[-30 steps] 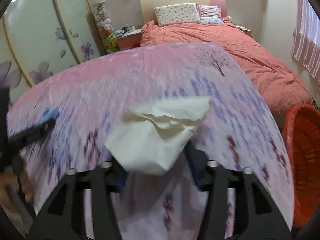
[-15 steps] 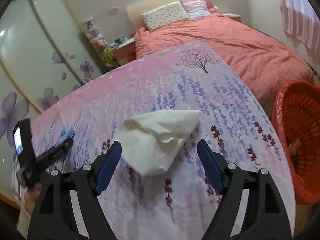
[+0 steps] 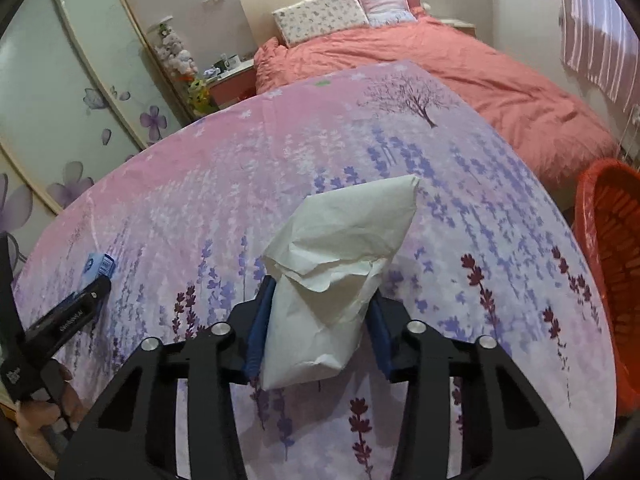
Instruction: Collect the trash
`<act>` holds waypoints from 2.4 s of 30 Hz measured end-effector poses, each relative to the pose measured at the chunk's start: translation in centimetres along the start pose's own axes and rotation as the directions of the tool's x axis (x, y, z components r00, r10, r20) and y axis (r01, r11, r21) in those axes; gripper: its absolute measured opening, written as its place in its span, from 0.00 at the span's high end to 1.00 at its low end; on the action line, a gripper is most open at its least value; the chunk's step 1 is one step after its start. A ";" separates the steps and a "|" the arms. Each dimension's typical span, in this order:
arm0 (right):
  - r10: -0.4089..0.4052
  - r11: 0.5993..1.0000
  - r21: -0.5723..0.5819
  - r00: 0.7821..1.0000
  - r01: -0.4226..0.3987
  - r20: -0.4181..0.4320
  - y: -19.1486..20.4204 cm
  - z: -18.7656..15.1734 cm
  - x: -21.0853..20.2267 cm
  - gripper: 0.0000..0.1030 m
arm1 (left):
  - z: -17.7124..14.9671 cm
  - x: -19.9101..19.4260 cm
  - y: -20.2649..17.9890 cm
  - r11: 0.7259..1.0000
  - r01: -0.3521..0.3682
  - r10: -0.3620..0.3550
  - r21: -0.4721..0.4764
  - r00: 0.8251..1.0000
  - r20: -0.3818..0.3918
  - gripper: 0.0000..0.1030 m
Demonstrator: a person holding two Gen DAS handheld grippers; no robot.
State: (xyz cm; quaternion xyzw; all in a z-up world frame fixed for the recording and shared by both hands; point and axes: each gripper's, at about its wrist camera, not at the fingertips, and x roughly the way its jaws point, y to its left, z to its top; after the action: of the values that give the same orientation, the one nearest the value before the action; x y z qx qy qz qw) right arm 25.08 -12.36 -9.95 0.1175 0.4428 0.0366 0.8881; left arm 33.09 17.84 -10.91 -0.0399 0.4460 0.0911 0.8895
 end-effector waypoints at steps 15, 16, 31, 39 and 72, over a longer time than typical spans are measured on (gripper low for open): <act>-0.018 0.997 -0.074 0.999 0.020 0.030 0.4 -0.3 -0.1 0.58 | -0.4 0.0 0.7 0.992 0.071 -0.072 0.107 0.997 0.001 0.31; -0.005 0.998 -0.069 1.000 0.007 0.024 0.3 -0.2 -0.1 0.52 | -0.4 0.1 0.9 0.991 0.073 -0.073 0.113 0.997 0.001 0.30; 0.060 0.998 -0.013 0.997 -0.060 0.042 0.0 -0.5 -0.4 0.65 | -0.6 -0.3 0.1 0.976 0.109 -0.114 0.191 0.993 0.016 0.50; 0.054 0.998 -0.030 0.995 -0.052 0.081 -0.6 -0.8 -3.3 0.65 | -1.4 -2.0 -1.1 0.972 0.110 -0.123 0.208 0.991 0.047 0.51; -0.103 0.994 0.064 0.952 0.088 0.288 -12.3 -2.3 -18.7 0.65 | -4.9 -21.5 -20.3 0.859 0.286 -0.382 0.424 0.910 0.160 0.51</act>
State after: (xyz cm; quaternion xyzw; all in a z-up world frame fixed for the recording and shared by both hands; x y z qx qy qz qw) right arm 11.44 -26.99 0.31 0.1224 0.3133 -0.0353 0.9411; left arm 20.66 -5.51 3.17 0.0727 0.3314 -0.1524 0.9283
